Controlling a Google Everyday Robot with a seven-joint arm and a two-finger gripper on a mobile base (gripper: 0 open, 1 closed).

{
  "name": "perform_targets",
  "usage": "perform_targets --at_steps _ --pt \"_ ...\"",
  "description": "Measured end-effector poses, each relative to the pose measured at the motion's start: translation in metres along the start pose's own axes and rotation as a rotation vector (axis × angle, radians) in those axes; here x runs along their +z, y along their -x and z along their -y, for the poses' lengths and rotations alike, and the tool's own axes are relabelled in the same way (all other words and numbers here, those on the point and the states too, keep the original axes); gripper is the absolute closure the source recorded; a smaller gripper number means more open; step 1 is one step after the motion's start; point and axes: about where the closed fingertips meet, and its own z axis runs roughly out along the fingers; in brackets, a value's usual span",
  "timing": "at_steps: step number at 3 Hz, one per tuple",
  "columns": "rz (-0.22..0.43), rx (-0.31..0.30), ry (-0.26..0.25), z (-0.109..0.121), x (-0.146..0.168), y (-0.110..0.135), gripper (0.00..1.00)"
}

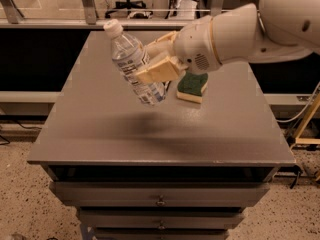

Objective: Knock blue plastic bottle over

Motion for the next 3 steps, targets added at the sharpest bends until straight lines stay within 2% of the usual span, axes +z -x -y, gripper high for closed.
perform_targets --at_steps 1,2,3 --pt "-0.224 -0.027 0.034 -0.003 -0.020 0.008 1.00" --pt "-0.438 -0.005 0.109 -0.015 -0.009 -0.001 1.00" --pt "-0.658 -0.016 0.205 -0.029 0.034 -0.018 1.00"
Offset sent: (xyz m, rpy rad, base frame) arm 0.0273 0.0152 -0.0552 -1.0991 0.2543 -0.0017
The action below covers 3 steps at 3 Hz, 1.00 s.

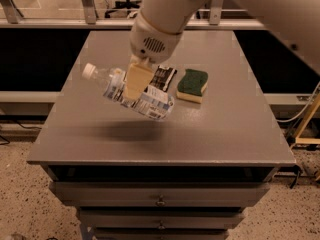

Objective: Knock blue plastic bottle over

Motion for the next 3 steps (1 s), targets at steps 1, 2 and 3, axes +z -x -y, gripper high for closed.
perform_targets --at_steps 1,2,3 --pt "-0.186 -0.086 0.026 0.010 0.044 0.023 1.00" --pt "-0.350 -0.174 -0.009 0.025 0.069 0.048 0.82" --pt "-0.443 -0.243 -0.016 0.033 0.085 0.071 0.59"
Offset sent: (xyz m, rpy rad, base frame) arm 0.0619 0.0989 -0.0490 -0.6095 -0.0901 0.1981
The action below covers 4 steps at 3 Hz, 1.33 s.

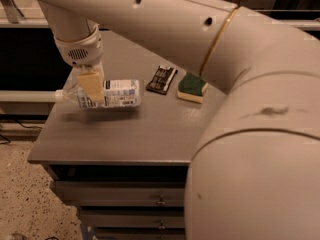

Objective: Knock blue plastic bottle over

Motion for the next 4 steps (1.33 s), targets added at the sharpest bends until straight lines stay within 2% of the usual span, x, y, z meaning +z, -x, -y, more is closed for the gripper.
perform_targets --at_steps 2,3,4 --pt "0.011 -0.088 0.029 -0.001 0.019 0.049 0.13" --pt "0.038 -0.090 0.029 -0.005 0.019 0.053 0.00" --pt "0.137 -0.055 0.038 0.000 0.010 0.037 0.00"
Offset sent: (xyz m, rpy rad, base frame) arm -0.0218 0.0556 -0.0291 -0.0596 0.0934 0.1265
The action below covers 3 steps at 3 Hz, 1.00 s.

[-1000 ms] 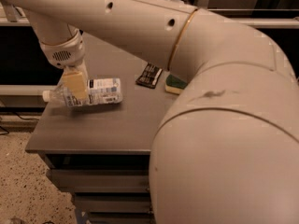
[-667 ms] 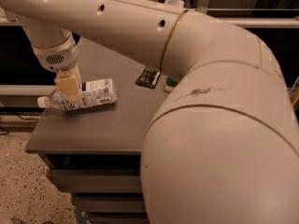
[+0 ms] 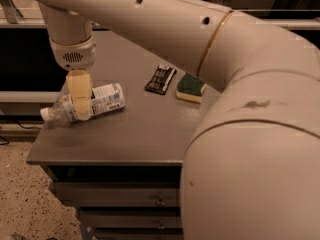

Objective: Knock blue plastic bottle over

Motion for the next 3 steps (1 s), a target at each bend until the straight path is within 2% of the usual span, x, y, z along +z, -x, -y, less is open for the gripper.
perform_targets --at_steps 1,2,3 --pt "0.154 0.089 -0.033 0.013 -0.039 -0.049 0.00" --pt "0.310 0.150 -0.080 0.022 -0.062 -0.088 0.00" --pt "0.439 0.221 -0.177 0.036 -0.091 -0.111 0.00"
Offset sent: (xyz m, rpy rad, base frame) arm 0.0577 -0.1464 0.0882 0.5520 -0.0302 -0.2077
